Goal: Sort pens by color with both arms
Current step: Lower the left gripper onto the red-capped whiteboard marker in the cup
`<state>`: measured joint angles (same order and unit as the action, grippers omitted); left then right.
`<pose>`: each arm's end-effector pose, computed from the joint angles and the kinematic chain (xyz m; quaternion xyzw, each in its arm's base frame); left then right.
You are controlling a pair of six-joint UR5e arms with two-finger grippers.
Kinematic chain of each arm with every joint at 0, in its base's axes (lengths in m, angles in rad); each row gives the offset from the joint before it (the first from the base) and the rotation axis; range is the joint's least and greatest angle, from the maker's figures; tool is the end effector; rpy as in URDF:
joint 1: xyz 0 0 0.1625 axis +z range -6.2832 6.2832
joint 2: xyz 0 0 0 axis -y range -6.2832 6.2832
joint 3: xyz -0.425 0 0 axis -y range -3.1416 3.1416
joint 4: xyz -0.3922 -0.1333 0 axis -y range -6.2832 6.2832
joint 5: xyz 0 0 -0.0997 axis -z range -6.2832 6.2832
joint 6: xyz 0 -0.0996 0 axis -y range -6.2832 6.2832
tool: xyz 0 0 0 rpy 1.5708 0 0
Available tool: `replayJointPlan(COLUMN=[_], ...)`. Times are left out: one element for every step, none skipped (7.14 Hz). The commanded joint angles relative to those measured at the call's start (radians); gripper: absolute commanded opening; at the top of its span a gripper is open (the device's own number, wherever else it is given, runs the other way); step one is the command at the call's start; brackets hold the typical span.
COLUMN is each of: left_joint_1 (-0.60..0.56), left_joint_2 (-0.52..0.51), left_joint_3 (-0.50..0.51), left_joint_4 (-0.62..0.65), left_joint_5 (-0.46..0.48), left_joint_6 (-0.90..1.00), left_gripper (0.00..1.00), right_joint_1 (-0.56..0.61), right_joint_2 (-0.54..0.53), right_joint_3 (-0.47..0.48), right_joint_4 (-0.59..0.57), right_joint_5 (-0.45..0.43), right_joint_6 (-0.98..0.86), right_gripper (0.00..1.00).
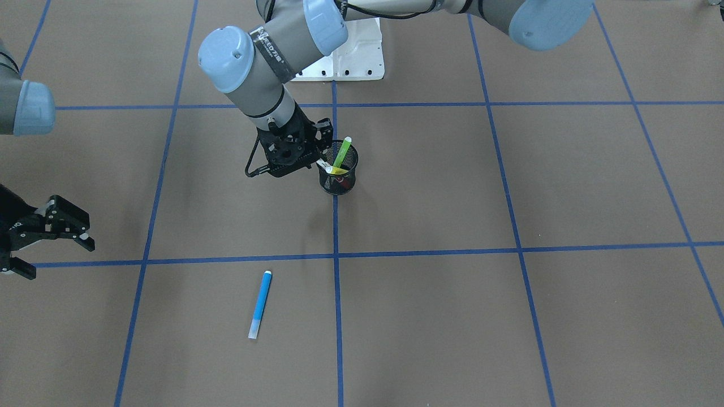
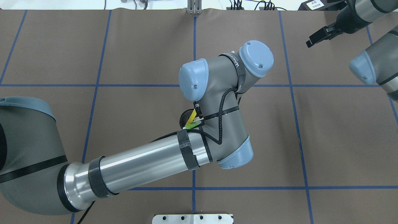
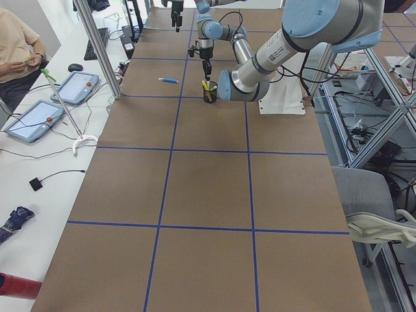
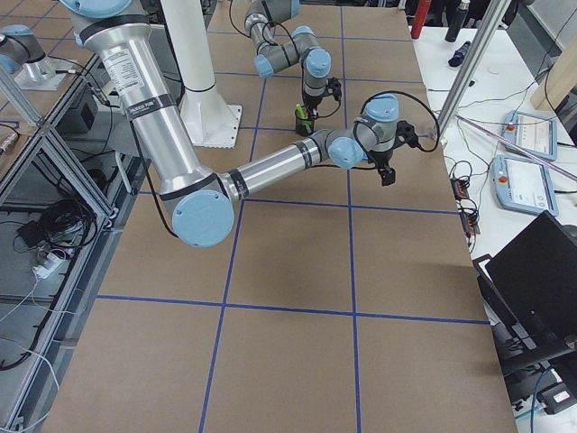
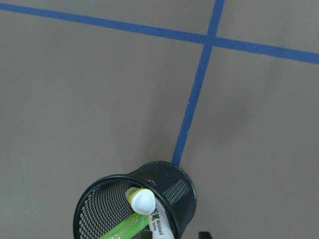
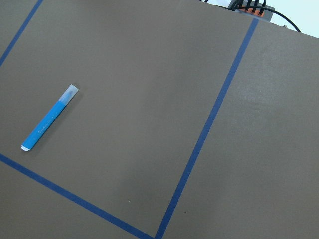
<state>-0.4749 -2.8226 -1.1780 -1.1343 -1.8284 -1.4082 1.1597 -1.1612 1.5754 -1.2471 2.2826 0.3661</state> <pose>0.6534 -0.4573 0.0458 -0.0541 0.2368 -0.1242 0.9621 -0.1983 -0.6257 0.3832 0.1897 -0.4288 -0.1453 0.8712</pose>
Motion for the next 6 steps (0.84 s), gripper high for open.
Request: replayJointPlan(left_joint_1=[-0.001, -0.001, -0.001, -0.001, -0.001, -0.001], left_joint_2=[0.000, -0.001, -0.001, -0.001, -0.001, -0.001], left_joint_3=[-0.002, -0.003, -0.006, -0.024, -0.061, -0.113], left_joint_4=[0.013, 0.021, 0.031, 0.050, 0.082, 0.134], left_joint_5=[0.000, 0.000, 0.000, 0.000, 0.000, 0.000], left_joint_6=[0.000, 0.000, 0.000, 0.000, 0.000, 0.002], left_gripper=[0.39, 0.28, 0.19, 0.13, 0.09, 0.07], right_joint_1=[0.000, 0.000, 0.000, 0.000, 0.000, 0.000], right_joint_2=[0.000, 0.000, 0.000, 0.000, 0.000, 0.000], right_joint_3=[0.002, 0.002, 0.002, 0.003, 0.003, 0.003], right_joint_4=[0.000, 0.000, 0.000, 0.000, 0.000, 0.000], right_joint_5=[0.000, 0.000, 0.000, 0.000, 0.000, 0.000], right_joint_6=[0.002, 0.002, 0.005, 0.005, 0.007, 0.007], right_gripper=[0.99, 0.99, 0.99, 0.99, 0.99, 0.99])
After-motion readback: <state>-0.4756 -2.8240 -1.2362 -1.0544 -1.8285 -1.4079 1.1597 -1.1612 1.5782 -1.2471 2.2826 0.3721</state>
